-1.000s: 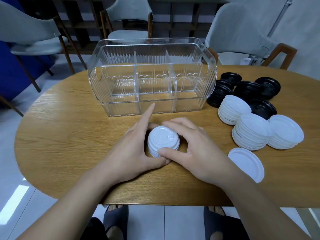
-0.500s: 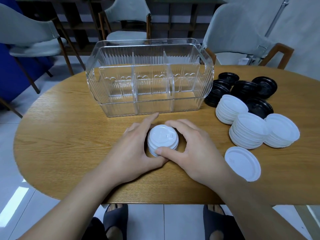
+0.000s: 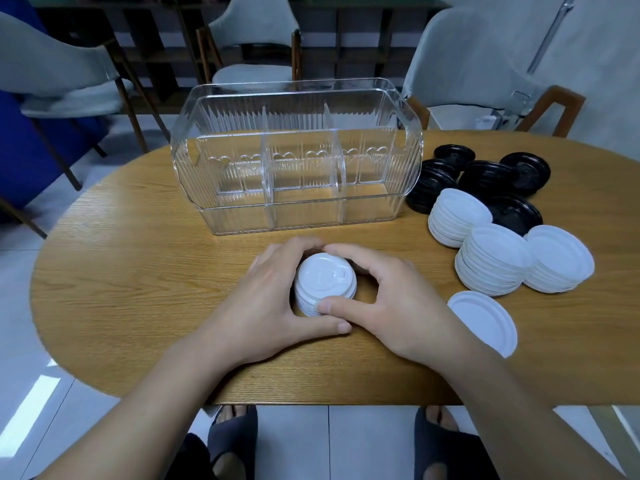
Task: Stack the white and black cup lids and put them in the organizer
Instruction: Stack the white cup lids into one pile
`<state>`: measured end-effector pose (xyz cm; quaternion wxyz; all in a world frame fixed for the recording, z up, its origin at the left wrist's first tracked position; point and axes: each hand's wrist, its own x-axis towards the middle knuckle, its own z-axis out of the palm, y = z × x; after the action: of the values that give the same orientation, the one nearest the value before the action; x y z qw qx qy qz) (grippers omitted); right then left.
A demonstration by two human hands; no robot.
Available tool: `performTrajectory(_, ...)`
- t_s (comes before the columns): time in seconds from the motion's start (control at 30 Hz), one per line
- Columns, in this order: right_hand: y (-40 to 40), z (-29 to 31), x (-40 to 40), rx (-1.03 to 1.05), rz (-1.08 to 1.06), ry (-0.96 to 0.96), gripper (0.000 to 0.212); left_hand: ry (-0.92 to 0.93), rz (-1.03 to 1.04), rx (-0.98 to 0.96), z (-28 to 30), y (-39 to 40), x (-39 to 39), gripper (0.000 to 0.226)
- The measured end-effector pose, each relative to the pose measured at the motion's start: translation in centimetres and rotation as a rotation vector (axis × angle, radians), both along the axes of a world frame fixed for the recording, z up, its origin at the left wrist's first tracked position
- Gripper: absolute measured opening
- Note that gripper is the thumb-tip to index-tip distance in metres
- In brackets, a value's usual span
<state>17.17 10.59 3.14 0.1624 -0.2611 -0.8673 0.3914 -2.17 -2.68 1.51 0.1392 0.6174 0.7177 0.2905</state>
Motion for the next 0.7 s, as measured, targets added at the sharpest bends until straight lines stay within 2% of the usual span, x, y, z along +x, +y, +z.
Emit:
performTrajectory(0.23,-0.3,0.5,0.7,0.039,-0.018,0.009,0.082,0.018,-0.021,0.042,0.3,0.6,0.3,0.083)
performTrajectory(0.57,0.1,1.4,4.5,0.229,-0.098,0.038,0.046,-0.013,0.047,0.068,-0.2,1.8,4.1,0.075)
performTrajectory(0.7,0.5,1.9,6.6,0.306,-0.13,0.08,0.035,-0.007,0.046,0.065,-0.1,2.5,5.8,0.08)
